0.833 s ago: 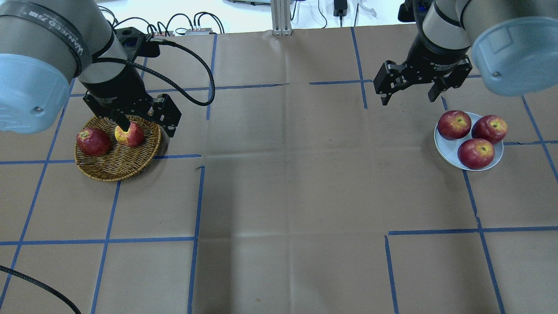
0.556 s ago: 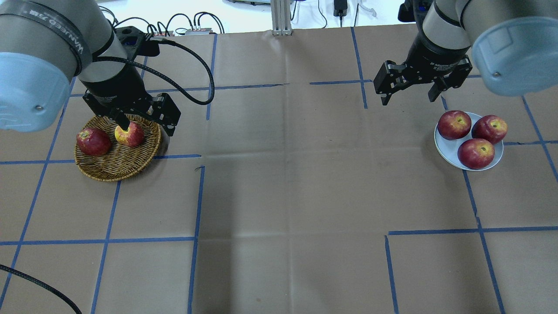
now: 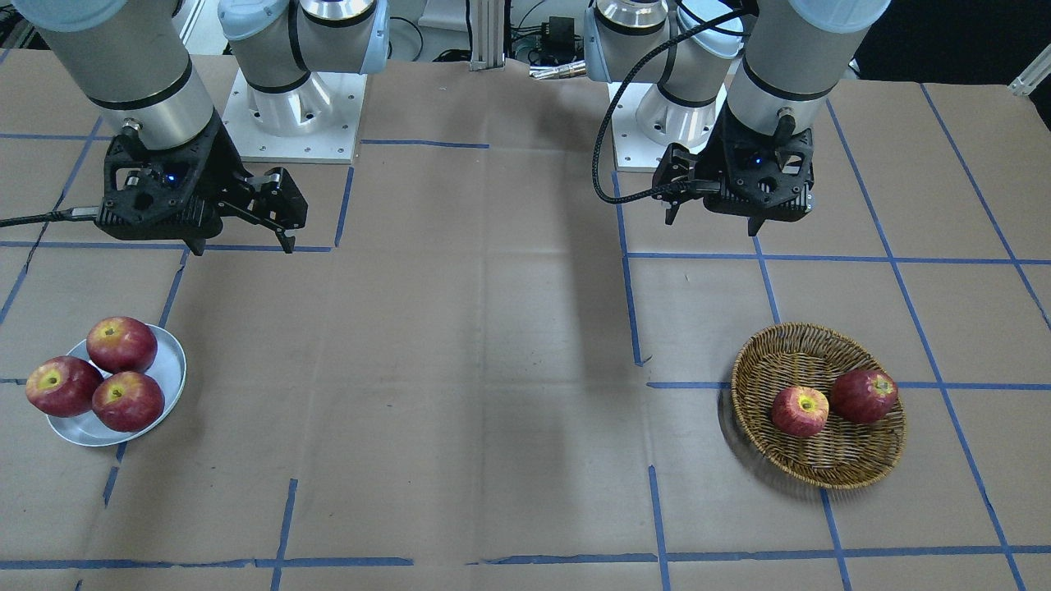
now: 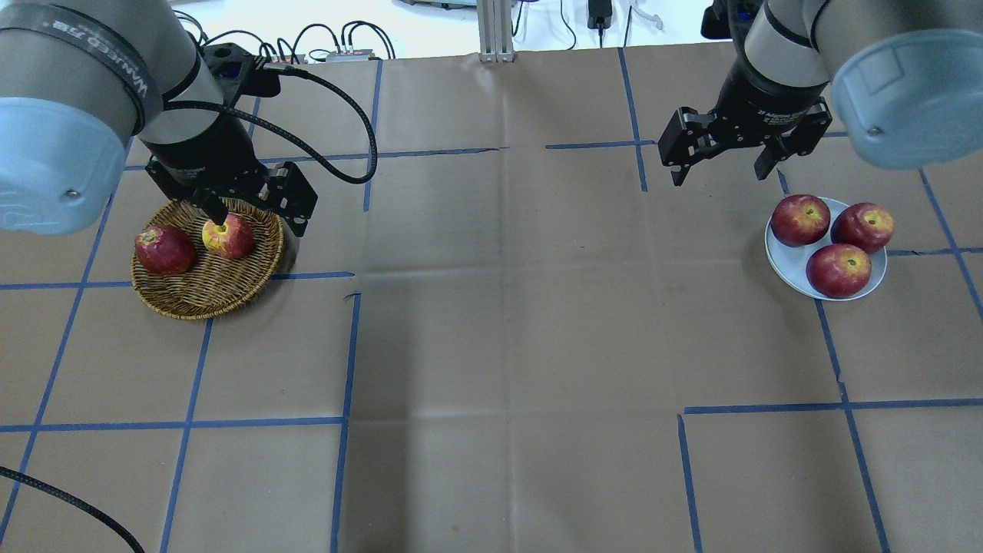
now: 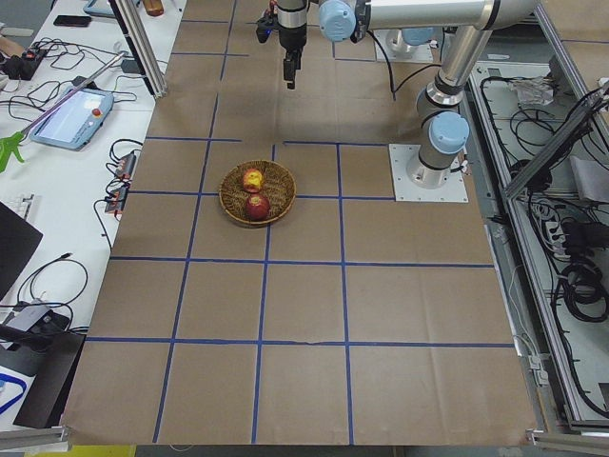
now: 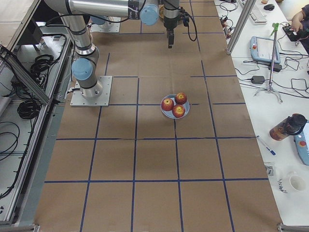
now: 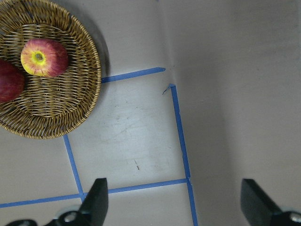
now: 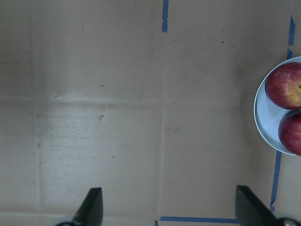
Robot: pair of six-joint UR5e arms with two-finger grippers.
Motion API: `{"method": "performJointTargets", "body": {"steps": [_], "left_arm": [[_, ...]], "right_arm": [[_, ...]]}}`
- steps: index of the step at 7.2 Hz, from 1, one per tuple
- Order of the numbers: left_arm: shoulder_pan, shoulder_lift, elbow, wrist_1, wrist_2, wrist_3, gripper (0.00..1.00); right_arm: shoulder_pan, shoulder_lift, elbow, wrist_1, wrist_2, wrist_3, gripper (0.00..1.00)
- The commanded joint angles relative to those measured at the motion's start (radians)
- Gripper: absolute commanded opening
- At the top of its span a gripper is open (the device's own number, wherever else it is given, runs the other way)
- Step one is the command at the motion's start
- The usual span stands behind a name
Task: Transfer apple from basket to plate
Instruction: 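Lower the left gripper over the yellow-red apple in the wicker basket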
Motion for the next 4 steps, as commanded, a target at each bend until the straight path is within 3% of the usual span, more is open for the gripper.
{"method": "performJointTargets", "body": {"steps": [1,4], "left_arm": [[0.006,0.003,-0.013,0.001,0.000,0.027,0.99],[0.107,-0.037,-0.021,0.023,0.003,0.077,0.99]], "right_arm": [[0.000,0.000,0.001,0.000,0.000,0.000,1.00],[0.000,0.000,0.000,0.000,0.000,0.000,1.00]]}}
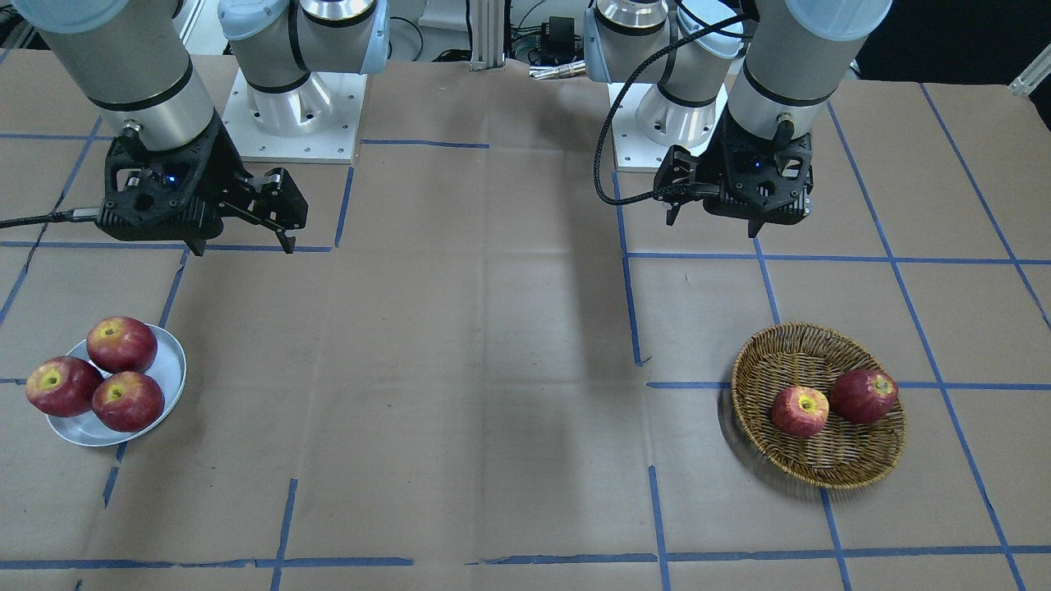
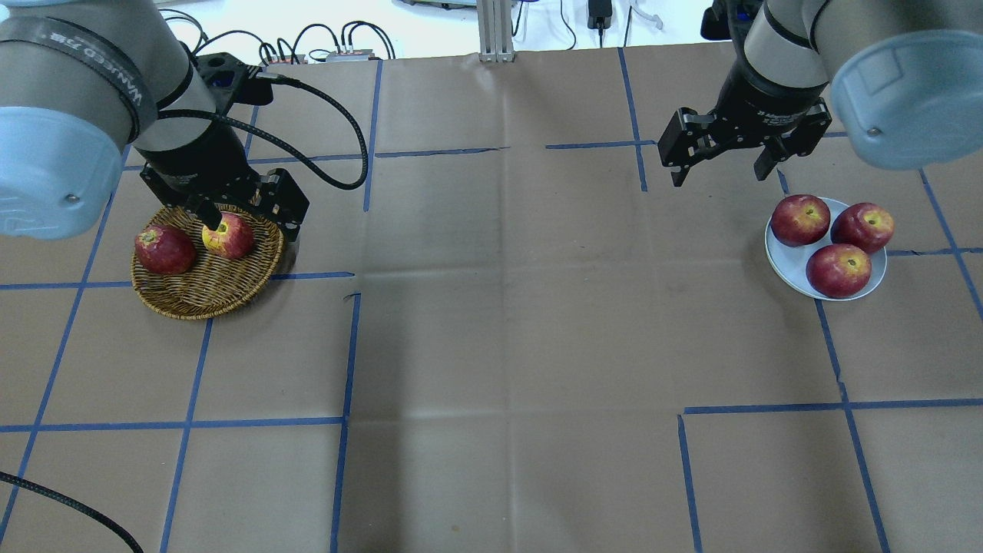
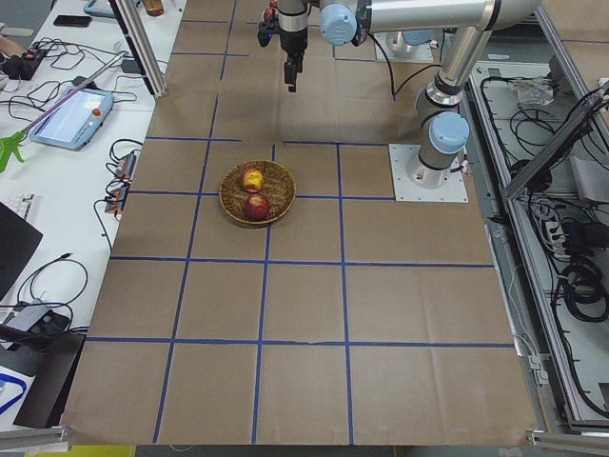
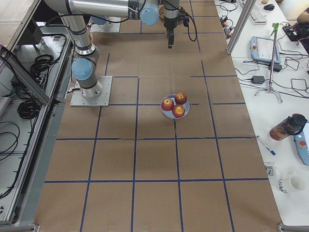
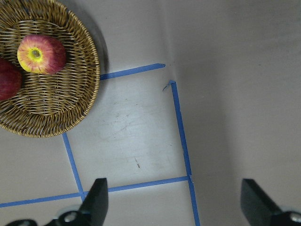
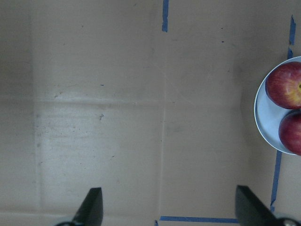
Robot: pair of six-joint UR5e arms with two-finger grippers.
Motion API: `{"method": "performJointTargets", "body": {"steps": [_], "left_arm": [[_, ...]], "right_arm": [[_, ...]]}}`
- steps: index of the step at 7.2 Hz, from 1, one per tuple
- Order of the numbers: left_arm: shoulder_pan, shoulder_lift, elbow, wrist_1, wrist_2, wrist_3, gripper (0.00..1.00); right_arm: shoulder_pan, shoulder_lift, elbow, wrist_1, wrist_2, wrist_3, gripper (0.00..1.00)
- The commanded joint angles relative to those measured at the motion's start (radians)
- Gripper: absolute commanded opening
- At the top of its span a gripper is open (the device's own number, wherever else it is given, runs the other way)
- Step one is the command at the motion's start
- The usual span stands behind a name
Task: Transfer apple from basket to plate
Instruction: 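Lower the left gripper over the yellow-red apple in the wicker basket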
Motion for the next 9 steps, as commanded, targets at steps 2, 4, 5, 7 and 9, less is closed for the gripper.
{"method": "performJointTargets", "body": {"steps": [2,4,5,7,9], "left_arm": [[0.208,-0.123,-0.002,0.112,0.000,0.265,0.98],[0.245,-0.227,-0.008,0.296,0.000,0.332,0.98],[0.249,-0.288,-0.009,0.383,-0.001,0.332,0.98],[0.268,-0.366,-0.044,0.468,-0.009,0.328,0.98],[0.275,-0.393,-0.098,0.585,-0.009,0.326,0.98]], "right_arm": [[0.000,-0.001,0.001,0.000,0.000,0.000,1.00],[0.000,-0.001,0.001,0.000,0.000,0.000,1.00],[0.000,0.001,0.001,0.000,0.000,0.000,1.00],[0.000,-0.001,0.002,0.000,0.000,0.000,1.00],[0.000,-0.001,0.004,0.000,0.000,0.000,1.00]]}}
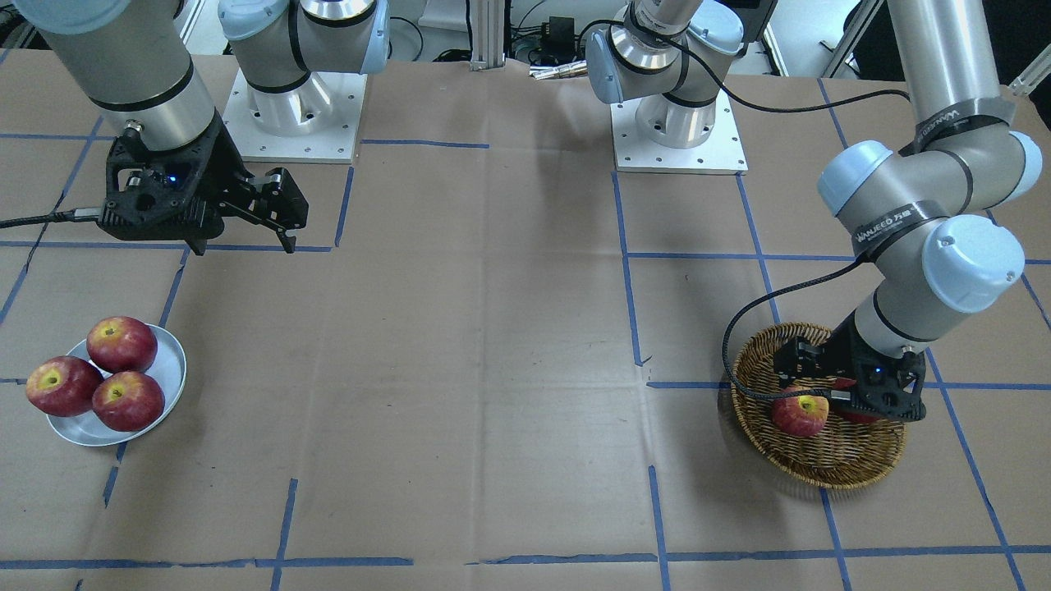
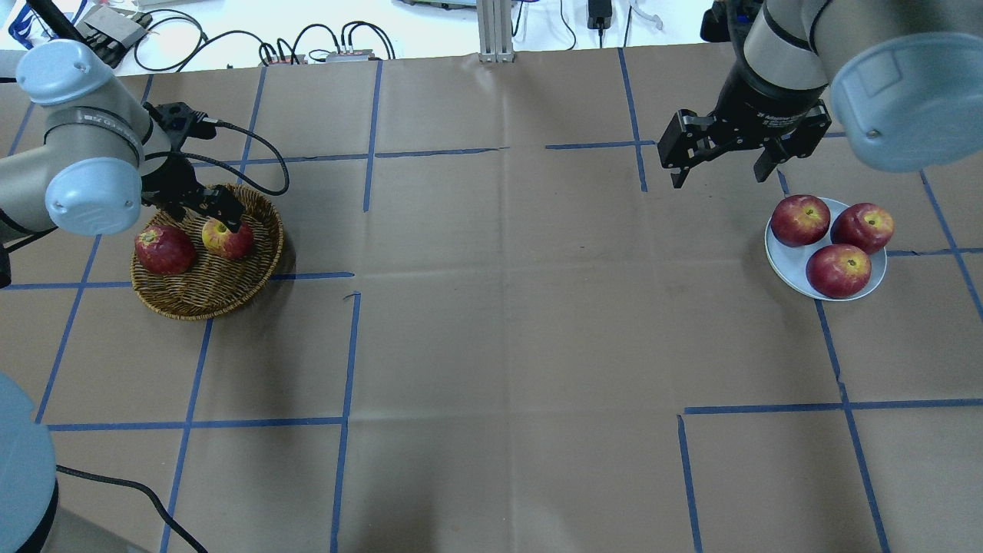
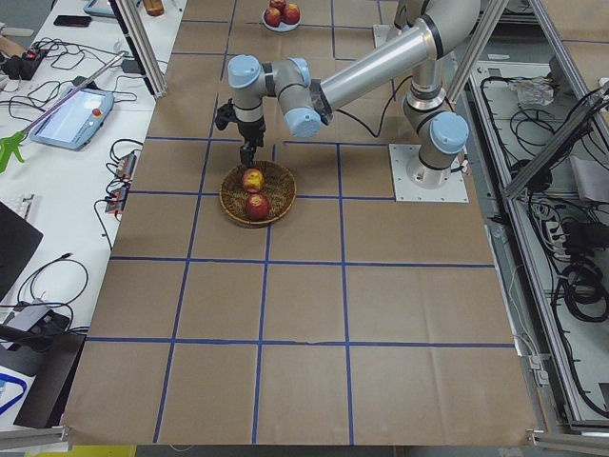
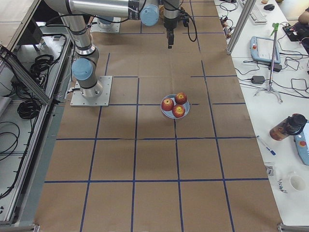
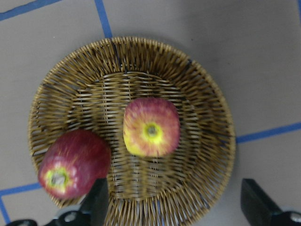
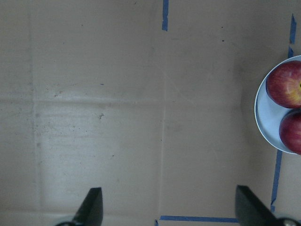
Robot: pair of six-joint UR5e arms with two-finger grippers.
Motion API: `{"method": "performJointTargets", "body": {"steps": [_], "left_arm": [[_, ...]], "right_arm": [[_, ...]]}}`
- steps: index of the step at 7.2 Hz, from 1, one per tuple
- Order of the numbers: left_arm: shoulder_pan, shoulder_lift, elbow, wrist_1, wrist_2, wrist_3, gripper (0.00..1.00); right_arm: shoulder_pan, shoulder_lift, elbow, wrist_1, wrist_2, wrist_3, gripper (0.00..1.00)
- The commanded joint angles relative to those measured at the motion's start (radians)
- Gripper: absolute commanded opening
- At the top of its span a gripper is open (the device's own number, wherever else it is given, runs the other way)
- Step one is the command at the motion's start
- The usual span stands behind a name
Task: Transfer apple from basket to plate
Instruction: 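Close the left gripper on the yellow-red apple and lift it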
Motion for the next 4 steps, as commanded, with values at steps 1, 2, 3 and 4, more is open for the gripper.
{"method": "performJointTargets", "body": {"steps": [1,2,3,4], "left_arm": [[0.006,-0.055,-0.036,0.086,-0.011,-0.005,0.98],[0.006,-0.090,-0.037,0.118,-0.043,-0.002,0.98],[0.006,-0.098,-0.038,0.118,-0.038,0.002,0.90],[0.011,-0.097,-0.037,0.118,-0.043,0.001,0.61]], "right_arm": [[0.000,0.000,0.001,0.000,0.000,0.000,1.00],[0.000,0.000,0.001,0.000,0.000,0.000,1.00],[0.000,0.000,0.001,0.000,0.000,0.000,1.00],[0.000,0.000,0.001,0.000,0.000,0.000,1.00]]}}
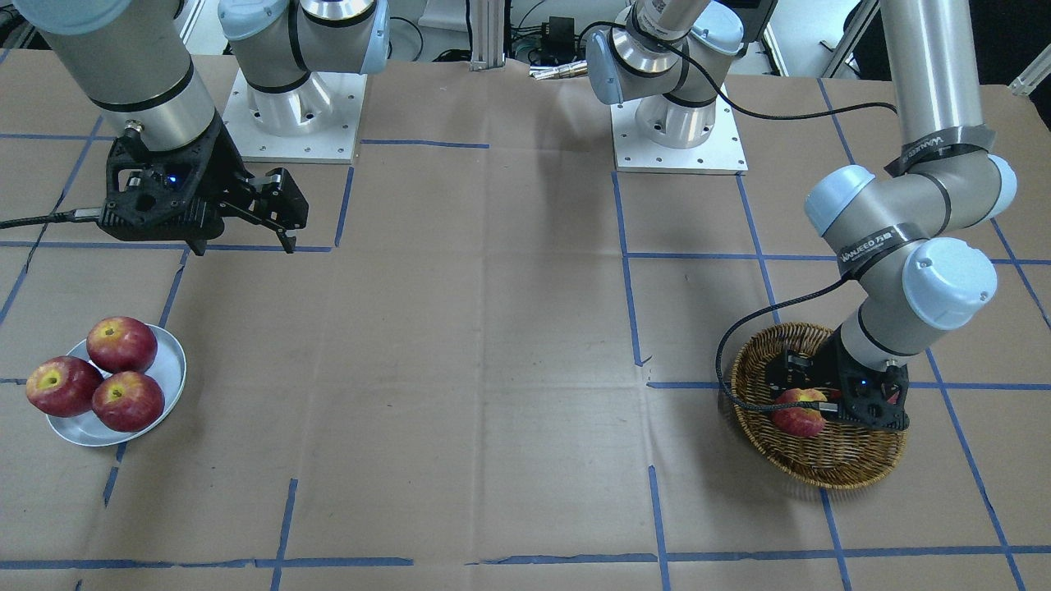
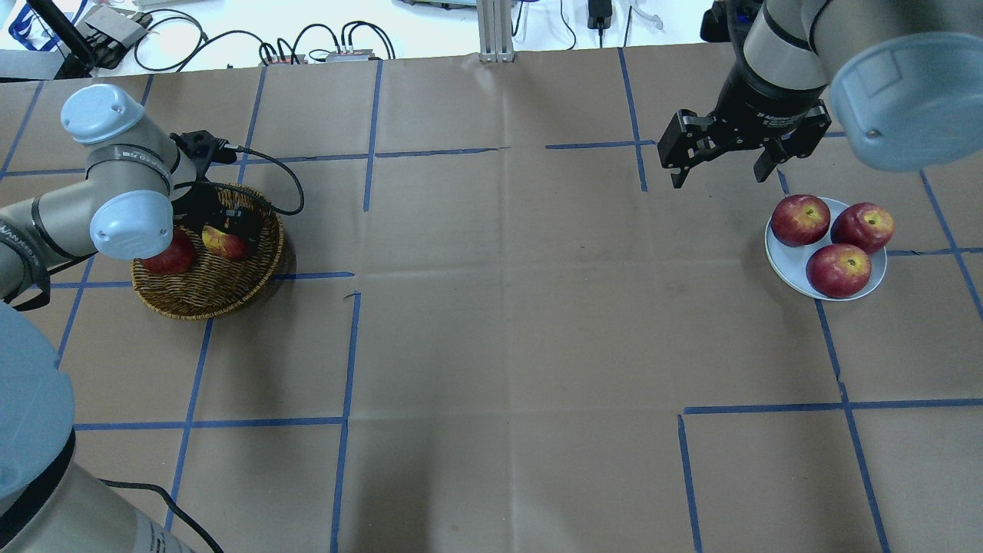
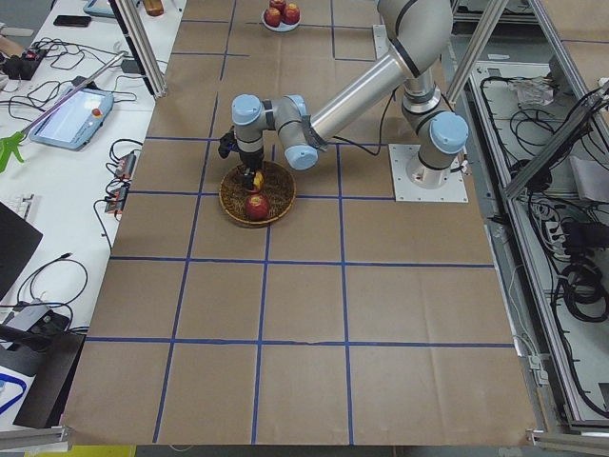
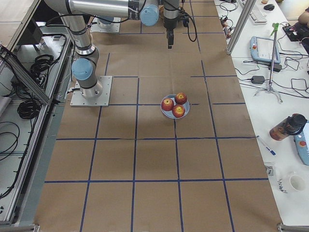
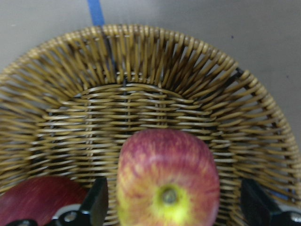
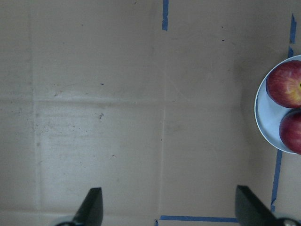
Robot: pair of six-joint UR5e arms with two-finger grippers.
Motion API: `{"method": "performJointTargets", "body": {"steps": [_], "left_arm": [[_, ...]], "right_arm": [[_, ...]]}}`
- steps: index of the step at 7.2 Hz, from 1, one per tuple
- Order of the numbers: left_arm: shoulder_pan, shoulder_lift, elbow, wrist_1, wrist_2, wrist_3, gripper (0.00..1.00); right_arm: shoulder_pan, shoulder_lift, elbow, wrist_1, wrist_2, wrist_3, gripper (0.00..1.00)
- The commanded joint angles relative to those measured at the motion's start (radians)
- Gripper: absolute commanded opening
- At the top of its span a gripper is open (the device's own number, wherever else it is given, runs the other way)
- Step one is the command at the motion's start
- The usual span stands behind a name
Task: Transfer apple from basket to plate
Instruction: 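Close the left gripper on the yellow-red apple and lift it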
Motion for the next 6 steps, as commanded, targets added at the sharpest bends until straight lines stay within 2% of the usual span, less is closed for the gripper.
{"method": "performJointTargets", "body": {"steps": [1,2,3,4,5,6], "left_arm": [[0.003,0.000,0.001,0.007,-0.006,0.000,0.41],[0.002,0.013,0.032,-0.002,-0.007,-0.006,0.37],[-0.003,0.090,0.047,-0.048,0.002,-0.015,0.37],[-0.030,0.190,0.034,-0.216,-0.009,-0.066,0.37],[-0.115,0.233,0.012,-0.249,-0.011,-0.144,0.38],[-0.250,0.242,-0.001,-0.248,-0.007,-0.220,0.38]], "right_arm": [[0.000,0.000,0.000,0.000,0.000,0.000,1.00],[0.000,0.000,0.000,0.000,0.000,0.000,1.00],[0.000,0.000,0.000,0.000,0.000,0.000,1.00],[0.000,0.000,0.000,0.000,0.000,0.000,1.00],[0.000,0.000,0.000,0.000,0.000,0.000,1.00],[0.000,0.000,0.000,0.000,0.000,0.000,1.00]]}}
